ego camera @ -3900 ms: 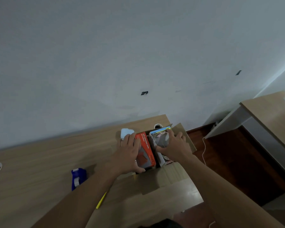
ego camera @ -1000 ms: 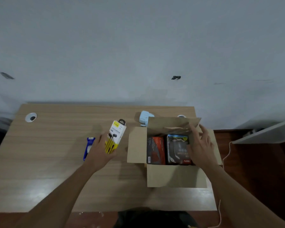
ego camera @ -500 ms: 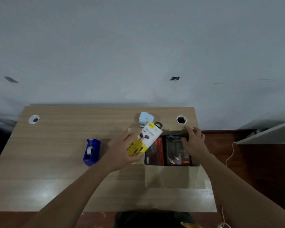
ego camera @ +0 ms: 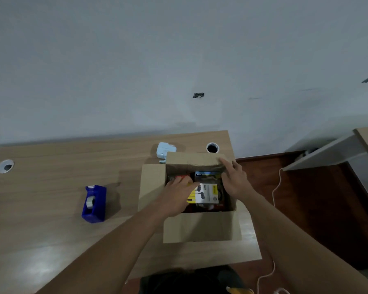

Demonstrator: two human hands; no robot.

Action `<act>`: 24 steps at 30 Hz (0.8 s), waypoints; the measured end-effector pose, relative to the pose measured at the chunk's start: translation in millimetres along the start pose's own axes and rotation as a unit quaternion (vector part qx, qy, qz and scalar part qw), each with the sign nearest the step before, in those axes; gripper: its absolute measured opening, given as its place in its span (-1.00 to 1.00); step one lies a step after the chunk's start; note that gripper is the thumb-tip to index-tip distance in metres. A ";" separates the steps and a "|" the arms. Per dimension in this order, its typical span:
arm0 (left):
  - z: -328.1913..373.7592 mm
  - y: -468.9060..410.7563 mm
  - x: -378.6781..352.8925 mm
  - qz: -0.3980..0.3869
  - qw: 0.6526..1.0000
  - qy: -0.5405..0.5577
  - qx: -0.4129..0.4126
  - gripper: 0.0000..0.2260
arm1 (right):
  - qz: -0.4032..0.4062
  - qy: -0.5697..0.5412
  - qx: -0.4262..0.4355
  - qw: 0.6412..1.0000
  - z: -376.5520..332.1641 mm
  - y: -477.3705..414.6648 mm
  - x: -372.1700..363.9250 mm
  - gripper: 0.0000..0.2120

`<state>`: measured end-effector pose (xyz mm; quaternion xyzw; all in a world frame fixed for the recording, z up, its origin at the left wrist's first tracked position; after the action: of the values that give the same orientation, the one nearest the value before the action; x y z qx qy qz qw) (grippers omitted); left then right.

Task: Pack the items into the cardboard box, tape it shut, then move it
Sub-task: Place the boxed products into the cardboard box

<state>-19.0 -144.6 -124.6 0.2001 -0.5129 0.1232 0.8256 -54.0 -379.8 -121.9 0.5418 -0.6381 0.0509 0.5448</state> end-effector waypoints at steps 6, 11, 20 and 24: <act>-4.3 -2.2 -22.0 -0.058 0.992 0.107 0.040 -0.20 | -0.046 0.017 -0.026 0.998 9.0 3.2 -0.8 -0.17; -5.7 -0.7 -18.8 -0.023 0.984 0.174 0.040 -0.28 | -0.069 0.027 0.006 0.997 7.7 4.9 3.3 -0.12; -36.2 24.0 50.0 0.236 0.944 0.213 0.086 -0.83 | -0.018 0.008 0.076 0.997 26.4 6.1 -15.3 -0.61; -75.2 42.3 50.8 0.283 0.917 0.233 0.158 -0.87 | -0.003 -0.011 0.060 0.998 37.8 10.0 -29.5 -0.72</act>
<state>46.1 -72.7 -100.0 0.1400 -0.3149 0.4744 0.8101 -91.0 -381.7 -154.0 0.5759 -0.6384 0.0810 0.5042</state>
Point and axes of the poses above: each hand's wrist, its own y-axis away from the middle knuckle, its own x-axis out of the back of the hand, z = x × y, the point moved 4 cm from there along -y, towards the middle knuckle, and after that the axes turned 14 degrees about -x, right-handed, at the moved point
